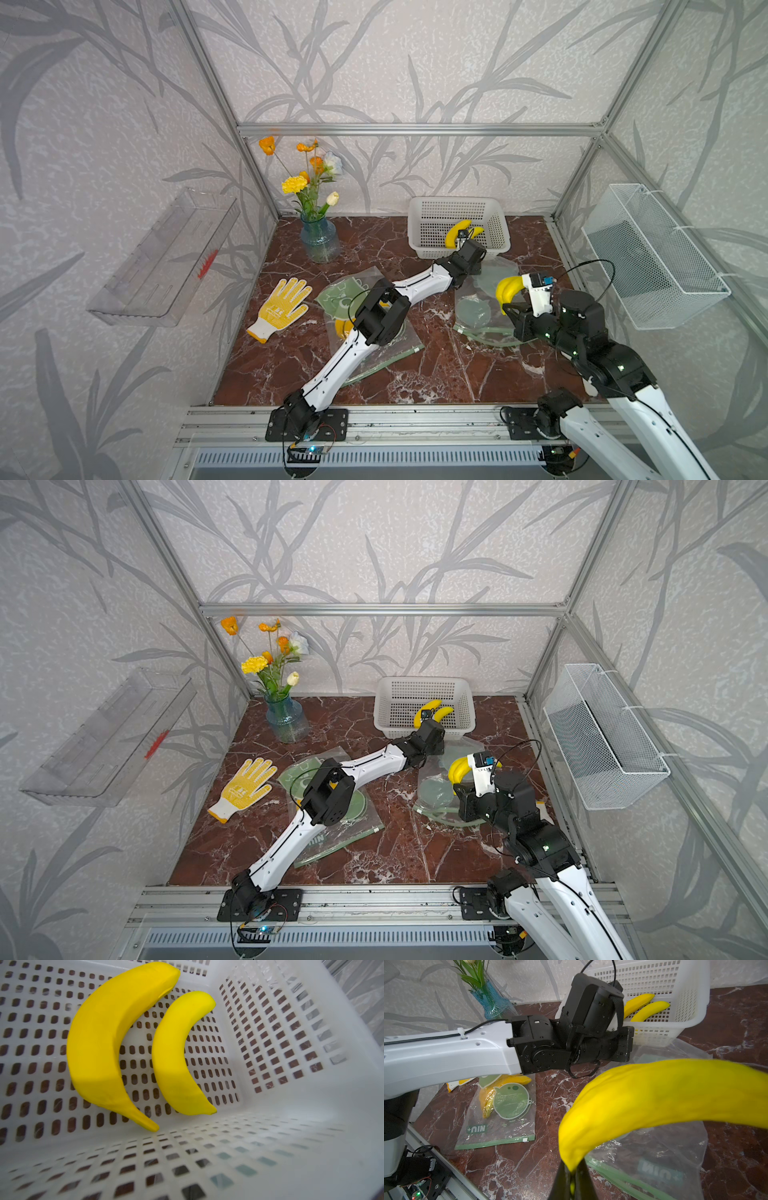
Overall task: Open the zip-top bag and take out the banana
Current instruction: Place the zipper food storage bag at the center of the board, then place the banana in the basket.
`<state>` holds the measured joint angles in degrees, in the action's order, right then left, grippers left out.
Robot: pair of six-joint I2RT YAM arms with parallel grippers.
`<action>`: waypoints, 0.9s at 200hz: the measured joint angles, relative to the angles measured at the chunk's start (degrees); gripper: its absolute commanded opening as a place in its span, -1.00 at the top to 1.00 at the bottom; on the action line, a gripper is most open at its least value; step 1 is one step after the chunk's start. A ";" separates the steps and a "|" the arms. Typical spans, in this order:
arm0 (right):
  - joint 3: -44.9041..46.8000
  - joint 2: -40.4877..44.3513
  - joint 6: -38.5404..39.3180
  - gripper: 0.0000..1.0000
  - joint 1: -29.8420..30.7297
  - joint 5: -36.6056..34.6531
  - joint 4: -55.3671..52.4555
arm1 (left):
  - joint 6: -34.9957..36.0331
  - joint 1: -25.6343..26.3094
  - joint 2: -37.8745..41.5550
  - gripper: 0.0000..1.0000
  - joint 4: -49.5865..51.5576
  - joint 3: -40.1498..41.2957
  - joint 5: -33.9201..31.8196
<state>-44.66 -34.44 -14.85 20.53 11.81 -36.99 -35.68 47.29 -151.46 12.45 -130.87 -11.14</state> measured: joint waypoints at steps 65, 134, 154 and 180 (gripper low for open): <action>1.16 -5.11 1.27 1.00 -4.24 3.17 5.16 | -0.35 0.00 -0.63 0.63 0.96 -1.55 2.21; -3.45 -25.68 4.39 1.00 -8.55 6.93 18.21 | 0.98 0.00 17.81 -0.99 -0.57 22.29 1.64; -8.26 -34.18 5.35 1.00 -8.63 7.61 22.08 | 2.23 -0.42 28.74 -0.99 -3.08 33.38 0.35; -17.51 -45.79 6.91 1.00 -8.66 10.10 25.44 | 4.39 -1.31 43.47 -0.99 -6.36 47.45 -1.60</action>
<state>-62.17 -80.23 -7.94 11.88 21.91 -11.55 -31.29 45.98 -107.98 6.09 -83.42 -12.73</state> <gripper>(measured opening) 0.068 0.991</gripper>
